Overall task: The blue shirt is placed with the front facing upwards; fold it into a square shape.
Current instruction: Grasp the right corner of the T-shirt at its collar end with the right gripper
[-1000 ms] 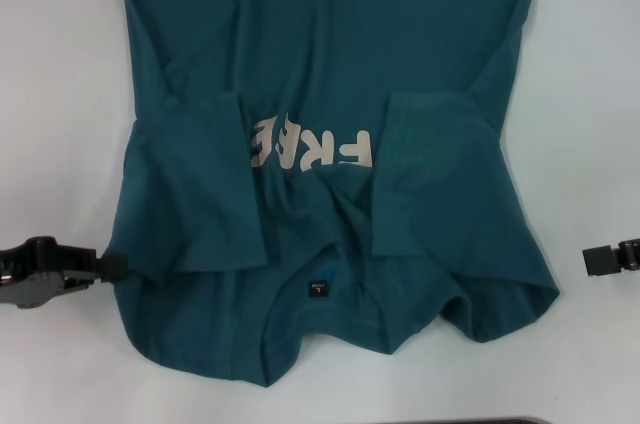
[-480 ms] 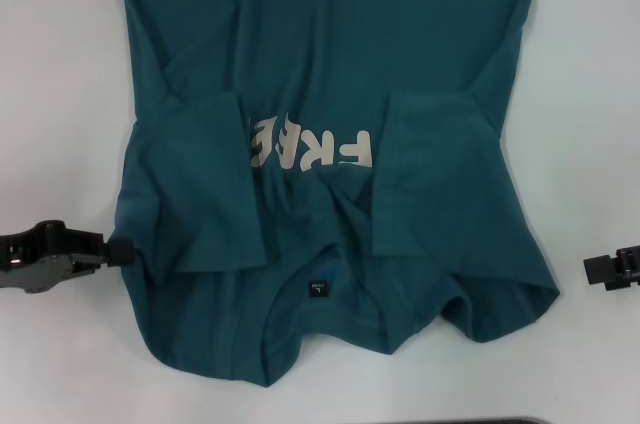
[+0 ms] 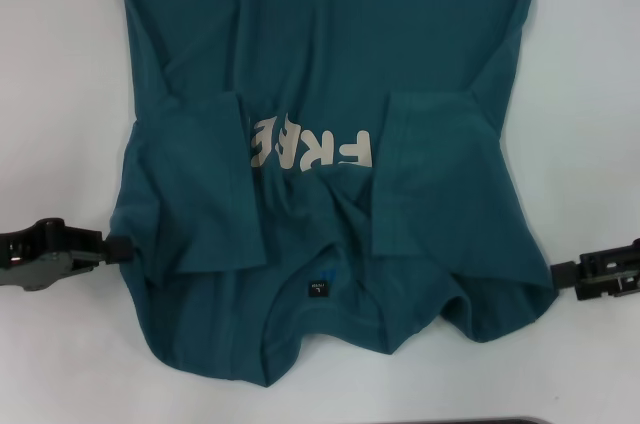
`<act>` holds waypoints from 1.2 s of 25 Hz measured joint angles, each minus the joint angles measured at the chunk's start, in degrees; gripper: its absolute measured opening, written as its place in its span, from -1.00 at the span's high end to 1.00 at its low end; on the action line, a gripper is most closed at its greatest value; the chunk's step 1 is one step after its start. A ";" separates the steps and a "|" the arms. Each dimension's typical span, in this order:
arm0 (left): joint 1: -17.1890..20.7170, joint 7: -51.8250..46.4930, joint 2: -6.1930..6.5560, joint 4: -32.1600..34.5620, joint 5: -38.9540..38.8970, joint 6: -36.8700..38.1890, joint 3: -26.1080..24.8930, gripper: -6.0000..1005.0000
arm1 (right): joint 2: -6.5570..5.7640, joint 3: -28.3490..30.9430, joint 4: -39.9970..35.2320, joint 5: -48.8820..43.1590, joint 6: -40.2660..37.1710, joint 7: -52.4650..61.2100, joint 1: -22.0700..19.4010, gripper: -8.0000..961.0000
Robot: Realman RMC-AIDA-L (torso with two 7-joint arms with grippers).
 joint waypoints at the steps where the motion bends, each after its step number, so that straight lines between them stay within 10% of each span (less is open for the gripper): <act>1: 0.00 0.00 -0.02 0.04 0.00 0.00 0.05 0.96 | 0.23 -0.01 0.36 -0.90 0.47 0.13 0.30 -0.83; 30: 0.00 0.00 -0.06 0.08 0.00 -0.10 0.23 0.96 | 2.86 0.20 0.83 -5.23 3.54 1.39 4.12 -0.83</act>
